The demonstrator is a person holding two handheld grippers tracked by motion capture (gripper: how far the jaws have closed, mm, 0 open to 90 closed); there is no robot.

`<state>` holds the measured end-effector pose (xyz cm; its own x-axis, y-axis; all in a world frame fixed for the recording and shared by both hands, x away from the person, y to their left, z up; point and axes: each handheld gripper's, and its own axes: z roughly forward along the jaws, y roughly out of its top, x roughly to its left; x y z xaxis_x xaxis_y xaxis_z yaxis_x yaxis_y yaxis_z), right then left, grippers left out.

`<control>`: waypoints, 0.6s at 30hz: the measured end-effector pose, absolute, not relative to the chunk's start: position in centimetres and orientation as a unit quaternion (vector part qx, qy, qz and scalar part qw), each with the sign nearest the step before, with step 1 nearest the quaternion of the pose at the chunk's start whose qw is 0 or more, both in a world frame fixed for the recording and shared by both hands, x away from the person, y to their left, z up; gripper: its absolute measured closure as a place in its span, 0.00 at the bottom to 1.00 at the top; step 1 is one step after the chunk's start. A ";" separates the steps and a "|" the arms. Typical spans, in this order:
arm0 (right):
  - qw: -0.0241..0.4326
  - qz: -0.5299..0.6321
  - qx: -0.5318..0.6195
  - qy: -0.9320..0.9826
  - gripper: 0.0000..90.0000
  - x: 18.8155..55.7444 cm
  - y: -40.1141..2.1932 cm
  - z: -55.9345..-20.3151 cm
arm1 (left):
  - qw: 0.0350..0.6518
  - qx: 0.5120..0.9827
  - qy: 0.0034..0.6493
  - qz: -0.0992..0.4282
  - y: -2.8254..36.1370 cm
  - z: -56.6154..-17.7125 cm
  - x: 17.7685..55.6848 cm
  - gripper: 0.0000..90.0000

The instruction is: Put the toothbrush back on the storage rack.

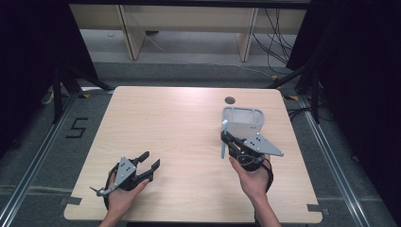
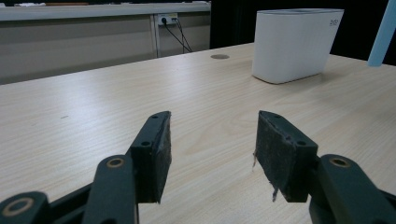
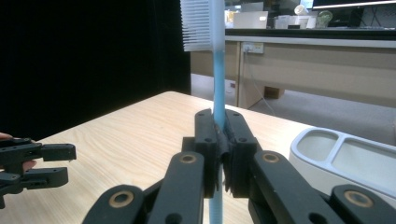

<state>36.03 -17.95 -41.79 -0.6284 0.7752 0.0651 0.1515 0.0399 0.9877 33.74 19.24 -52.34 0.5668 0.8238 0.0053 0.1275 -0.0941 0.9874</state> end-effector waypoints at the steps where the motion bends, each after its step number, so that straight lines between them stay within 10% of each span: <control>1: 0.272 0.598 0.337 0.674 0.95 36.1 -18.2 -41.7 | 0.573 0.674 0.353 0.304 19.2 -52.3 33.7 0.50; 18: 0.283 0.594 0.353 0.665 0.95 36.4 -19.3 -41.5 | 0.579 0.659 0.357 0.322 19.3 -52.4 33.3 0.49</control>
